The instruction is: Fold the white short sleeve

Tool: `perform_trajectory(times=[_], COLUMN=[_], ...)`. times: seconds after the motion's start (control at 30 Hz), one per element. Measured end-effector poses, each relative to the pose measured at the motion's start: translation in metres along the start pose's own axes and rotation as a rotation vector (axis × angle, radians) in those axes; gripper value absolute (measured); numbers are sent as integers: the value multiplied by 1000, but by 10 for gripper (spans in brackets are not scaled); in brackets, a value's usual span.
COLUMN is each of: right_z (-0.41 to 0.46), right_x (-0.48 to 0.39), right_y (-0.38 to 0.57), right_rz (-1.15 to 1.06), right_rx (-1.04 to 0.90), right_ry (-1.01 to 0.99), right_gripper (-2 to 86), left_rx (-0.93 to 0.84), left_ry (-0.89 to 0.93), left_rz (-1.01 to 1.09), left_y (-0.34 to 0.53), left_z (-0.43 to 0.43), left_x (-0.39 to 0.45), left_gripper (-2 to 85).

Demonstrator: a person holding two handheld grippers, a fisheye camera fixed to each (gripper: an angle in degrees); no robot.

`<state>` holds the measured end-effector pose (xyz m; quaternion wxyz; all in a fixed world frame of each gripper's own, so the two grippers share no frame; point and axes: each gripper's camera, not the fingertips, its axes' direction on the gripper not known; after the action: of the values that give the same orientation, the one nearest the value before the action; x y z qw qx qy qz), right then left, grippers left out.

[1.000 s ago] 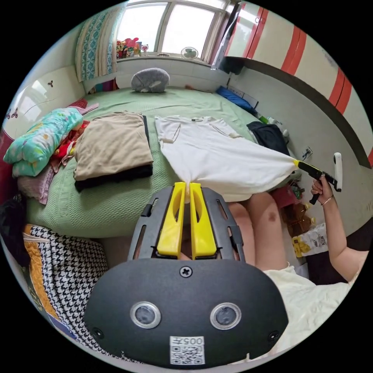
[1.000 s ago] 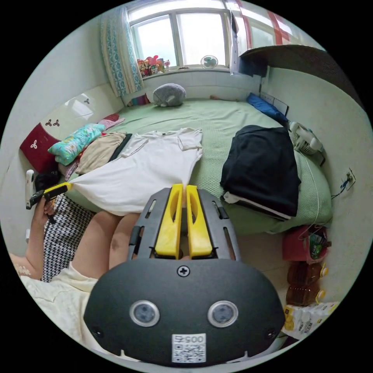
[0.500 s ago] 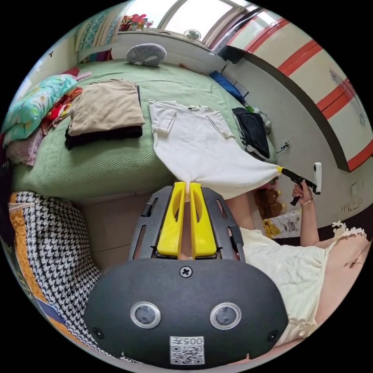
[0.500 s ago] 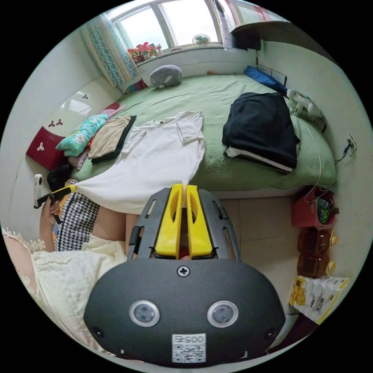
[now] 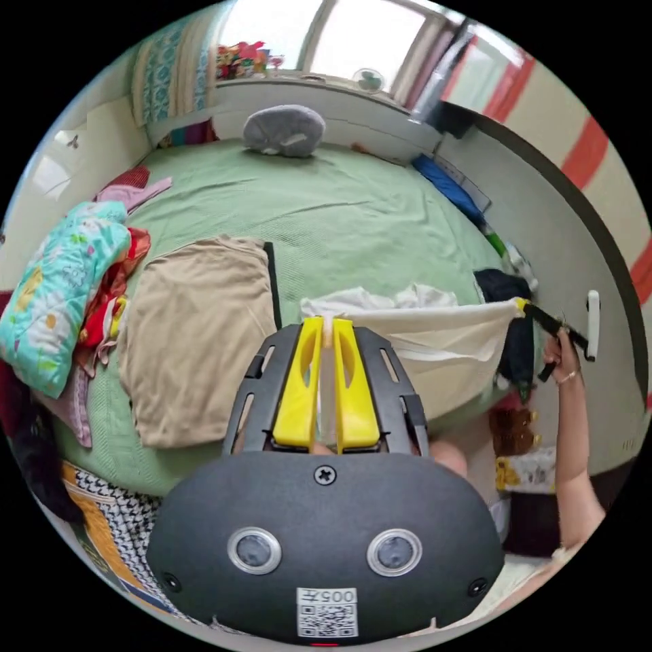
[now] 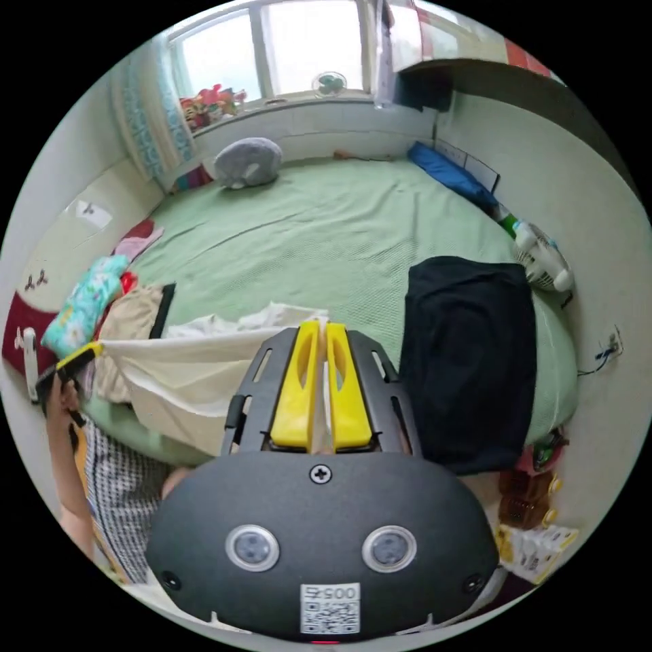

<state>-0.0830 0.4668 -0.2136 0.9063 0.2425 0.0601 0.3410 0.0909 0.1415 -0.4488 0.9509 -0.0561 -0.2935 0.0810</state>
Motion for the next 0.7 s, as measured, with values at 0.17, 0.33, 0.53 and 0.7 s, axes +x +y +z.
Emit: perform_trajectory(times=[0.17,0.33,0.53,0.7], right_z=[24,37,59,84], right_x=[-11,-12,19,15], right_y=[-2,63,117,121], right_rz=[-55,-319,-322,-287], right_rx=[25,-32,-114,-150], right_ry=[7,35,-39,-14], right_gripper=[7,53,101,62], left_rx=[-30,-93,-169,-157], left_ry=[-60,-18,38,27], left_rz=[3,166,200,130], left_y=[-5,57,117,116], left_z=[38,63,112,144], left_x=[-4,1,-3,2], left_gripper=[56,70,93,57])
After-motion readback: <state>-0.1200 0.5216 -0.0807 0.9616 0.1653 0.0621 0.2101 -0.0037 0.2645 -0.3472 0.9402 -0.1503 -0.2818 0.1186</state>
